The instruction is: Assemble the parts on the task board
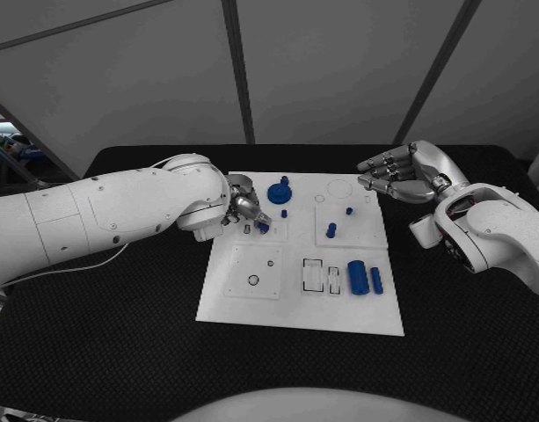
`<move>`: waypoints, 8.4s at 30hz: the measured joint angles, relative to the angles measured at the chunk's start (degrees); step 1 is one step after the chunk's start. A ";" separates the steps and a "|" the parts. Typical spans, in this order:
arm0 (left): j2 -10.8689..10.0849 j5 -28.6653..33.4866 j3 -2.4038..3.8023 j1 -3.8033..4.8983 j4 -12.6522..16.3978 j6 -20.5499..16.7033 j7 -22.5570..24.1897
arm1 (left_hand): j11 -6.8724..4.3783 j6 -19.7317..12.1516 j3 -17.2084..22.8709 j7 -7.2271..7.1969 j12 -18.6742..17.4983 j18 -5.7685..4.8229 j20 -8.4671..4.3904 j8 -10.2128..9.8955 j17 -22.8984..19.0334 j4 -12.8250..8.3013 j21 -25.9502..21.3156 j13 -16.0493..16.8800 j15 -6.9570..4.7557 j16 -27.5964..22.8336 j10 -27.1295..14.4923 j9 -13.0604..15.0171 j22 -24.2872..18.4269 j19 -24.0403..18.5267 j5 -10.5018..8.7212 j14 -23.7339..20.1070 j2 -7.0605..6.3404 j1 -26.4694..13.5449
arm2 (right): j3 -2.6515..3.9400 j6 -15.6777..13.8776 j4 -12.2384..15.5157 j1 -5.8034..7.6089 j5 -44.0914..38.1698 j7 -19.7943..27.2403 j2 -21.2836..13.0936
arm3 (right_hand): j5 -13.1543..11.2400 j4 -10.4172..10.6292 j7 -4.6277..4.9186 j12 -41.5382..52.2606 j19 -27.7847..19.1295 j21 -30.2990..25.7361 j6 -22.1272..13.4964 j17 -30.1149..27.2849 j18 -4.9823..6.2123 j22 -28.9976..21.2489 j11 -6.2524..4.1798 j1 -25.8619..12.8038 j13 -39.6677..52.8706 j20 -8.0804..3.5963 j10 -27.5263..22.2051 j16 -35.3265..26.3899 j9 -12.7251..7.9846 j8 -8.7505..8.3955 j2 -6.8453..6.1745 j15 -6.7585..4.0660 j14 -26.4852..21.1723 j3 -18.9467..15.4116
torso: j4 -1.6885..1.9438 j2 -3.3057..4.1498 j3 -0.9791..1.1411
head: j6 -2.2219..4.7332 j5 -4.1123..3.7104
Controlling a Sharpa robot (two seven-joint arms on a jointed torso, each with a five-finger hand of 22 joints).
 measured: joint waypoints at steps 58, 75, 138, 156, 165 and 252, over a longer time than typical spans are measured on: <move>0.50 -2.95 0.06 0.02 -0.43 3.90 -1.02 | -0.54 1.45 2.08 -0.79 -0.65 -0.01 -0.21 0.23 0.08 -1.76 0.67 -0.91 -0.32 0.00 0.94 0.71 0.09 0.62 0.14 0.10 -0.28 -2.54 | 0.00 0.13 -0.03 -0.01 0.01 0.01 0.11 | 0.18 -0.14 0.00 0.00 0.00 -0.22 0.00 -0.08 0.00 -0.15 0.00 -0.22 0.00 0.00 0.00 0.00 0.00 0.00 0.22 0.22 -0.21 0.14 | -0.01 -0.05 0.08 | -0.26 0.06; 1.50 -2.99 0.07 0.05 -1.55 4.44 -1.39 | -0.87 2.46 1.90 -1.03 0.78 -0.01 -0.62 0.71 0.07 -2.40 0.89 1.06 -0.75 0.00 1.64 1.59 0.08 1.03 -0.10 0.09 1.41 -4.72 | 0.00 0.19 0.08 -0.01 0.02 0.01 0.06 | 0.18 -0.14 0.00 0.00 0.00 -0.22 0.00 -0.08 0.00 -0.14 0.00 -0.22 0.00 0.00 0.00 0.00 0.00 0.00 0.22 0.21 -0.21 0.14 | -0.05 -0.01 0.08 | -0.42 -0.19; 0.74 -2.53 -0.12 -0.19 -1.43 6.07 -2.06 | -1.27 5.52 -18.62 -2.05 2.73 -0.10 -1.02 -0.68 0.29 3.23 1.33 2.90 -1.47 0.00 2.23 2.82 0.07 1.85 0.21 -0.22 4.53 -14.58 | 0.00 0.63 0.33 -0.01 0.02 -0.17 -0.23 | 0.17 -0.14 0.41 0.00 -0.20 -1.16 -0.41 -0.42 0.00 -0.69 0.20 -0.91 -0.03 0.20 -0.61 -0.20 0.00 0.00 0.01 0.41 -0.83 0.14 | 0.02 -0.03 0.02 | -0.71 -0.75; -2.28 -1.98 6.70 -0.12 0.83 5.44 -1.92 | -0.23 2.59 -24.16 -0.38 -2.76 1.37 -0.41 -3.40 -0.01 3.41 -3.00 -3.43 -0.88 0.00 -1.56 1.96 -1.91 -1.28 0.20 0.03 4.12 -10.55 | 0.00 0.70 -0.30 -0.01 0.02 -0.18 -0.10 | 0.17 -0.14 0.41 0.00 -0.20 -1.15 -0.41 -0.41 0.00 -0.68 0.20 -0.90 -0.03 0.20 -0.61 -0.19 0.00 0.00 0.01 0.41 -0.82 0.14 | 0.06 -0.06 0.03 | -0.54 -0.64; -0.53 -1.66 8.84 1.51 -6.68 6.84 -1.40 | 2.27 -1.38 -28.86 1.96 -10.68 1.31 1.44 -8.97 -1.57 3.99 -6.63 -12.56 1.00 -1.44 -7.03 -4.41 -5.53 -3.72 0.20 -0.21 4.73 -5.90 | 0.00 0.74 -0.81 -0.01 0.02 -0.21 0.15 | 0.17 -0.14 0.41 0.00 -0.20 -1.13 -0.41 -0.41 0.00 -0.68 0.20 -0.90 -0.03 0.20 -0.61 -0.19 0.00 0.00 0.01 0.41 -0.82 0.14 | 0.08 -0.09 0.07 | -0.01 -0.28; 8.47 -7.94 7.34 0.64 -23.33 18.34 1.62 | 1.80 2.65 -35.18 1.84 -9.47 1.34 1.23 -10.43 -0.28 4.50 -5.73 -13.61 1.21 -0.40 -6.55 -13.75 -3.20 -2.66 0.19 -0.02 9.44 3.33 | 0.00 1.13 -1.64 -0.02 0.02 -0.42 1.40 | 0.17 -0.14 0.40 0.00 -0.20 -1.51 -0.40 -0.54 0.00 -0.91 0.41 -0.89 -0.02 0.20 -0.81 -0.19 0.00 0.00 0.01 0.41 -1.23 0.14 | -0.05 0.07 0.10 | -0.41 0.69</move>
